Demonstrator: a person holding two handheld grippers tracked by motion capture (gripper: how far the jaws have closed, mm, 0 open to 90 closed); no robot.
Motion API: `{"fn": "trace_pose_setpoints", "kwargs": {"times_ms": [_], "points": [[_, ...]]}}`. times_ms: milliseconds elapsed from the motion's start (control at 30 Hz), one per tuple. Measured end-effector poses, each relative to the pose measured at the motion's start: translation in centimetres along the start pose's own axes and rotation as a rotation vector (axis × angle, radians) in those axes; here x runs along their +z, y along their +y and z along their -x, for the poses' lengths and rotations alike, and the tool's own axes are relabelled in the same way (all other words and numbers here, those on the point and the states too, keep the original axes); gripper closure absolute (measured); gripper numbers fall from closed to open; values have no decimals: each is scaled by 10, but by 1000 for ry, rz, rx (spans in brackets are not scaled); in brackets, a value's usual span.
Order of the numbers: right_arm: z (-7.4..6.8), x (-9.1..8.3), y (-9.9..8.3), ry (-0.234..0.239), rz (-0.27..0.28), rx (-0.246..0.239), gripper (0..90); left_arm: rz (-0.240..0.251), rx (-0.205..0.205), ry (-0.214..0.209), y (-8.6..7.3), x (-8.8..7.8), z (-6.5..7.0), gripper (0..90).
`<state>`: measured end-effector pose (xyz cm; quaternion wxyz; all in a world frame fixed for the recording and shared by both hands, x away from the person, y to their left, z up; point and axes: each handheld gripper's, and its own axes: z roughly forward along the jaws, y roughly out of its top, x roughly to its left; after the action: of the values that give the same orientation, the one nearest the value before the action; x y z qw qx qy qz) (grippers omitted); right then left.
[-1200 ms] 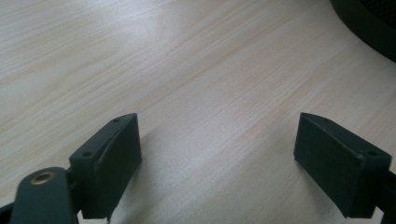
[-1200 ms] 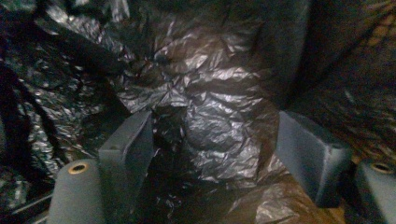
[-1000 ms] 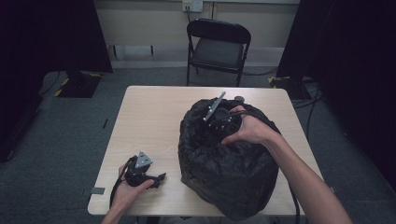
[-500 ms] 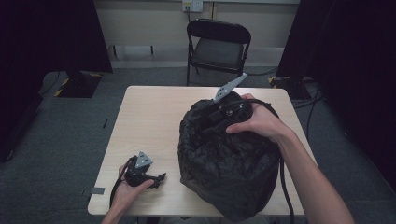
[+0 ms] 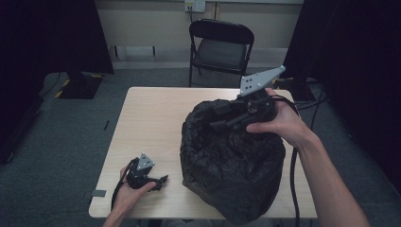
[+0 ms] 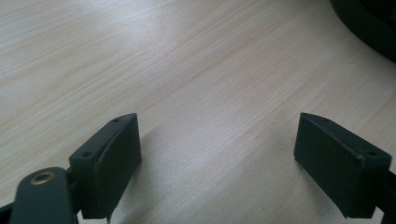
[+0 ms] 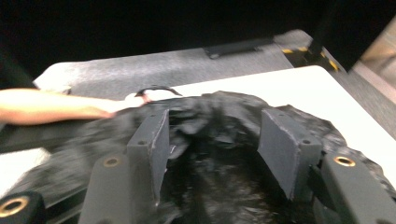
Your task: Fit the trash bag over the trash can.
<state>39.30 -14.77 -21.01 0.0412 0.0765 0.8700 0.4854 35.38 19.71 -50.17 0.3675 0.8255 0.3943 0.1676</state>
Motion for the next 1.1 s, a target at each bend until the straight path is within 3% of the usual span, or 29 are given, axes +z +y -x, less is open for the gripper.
{"fn": "trace_pose_setpoints", "kwargs": {"times_ms": [267, 467, 733, 933, 1100], "points": [[-29, 7, -10, 144, -124, -147, 417, -2, 0, 2, 0, 0, 0, 144], [-35, 35, -14, 171, -291, -197, 412, -2, 1, 2, 0, 0, 0, 144], [-36, 69, -26, 192, -414, -176, 366, -1, 1, 0, 0, 0, 0, 144], [-34, 82, -35, 181, -482, -126, 340, -3, 7, 1, 1, 0, -1, 143], [-34, 96, -46, 171, -576, -87, 304, -1, 1, 1, 1, 1, -1, 143]]}}
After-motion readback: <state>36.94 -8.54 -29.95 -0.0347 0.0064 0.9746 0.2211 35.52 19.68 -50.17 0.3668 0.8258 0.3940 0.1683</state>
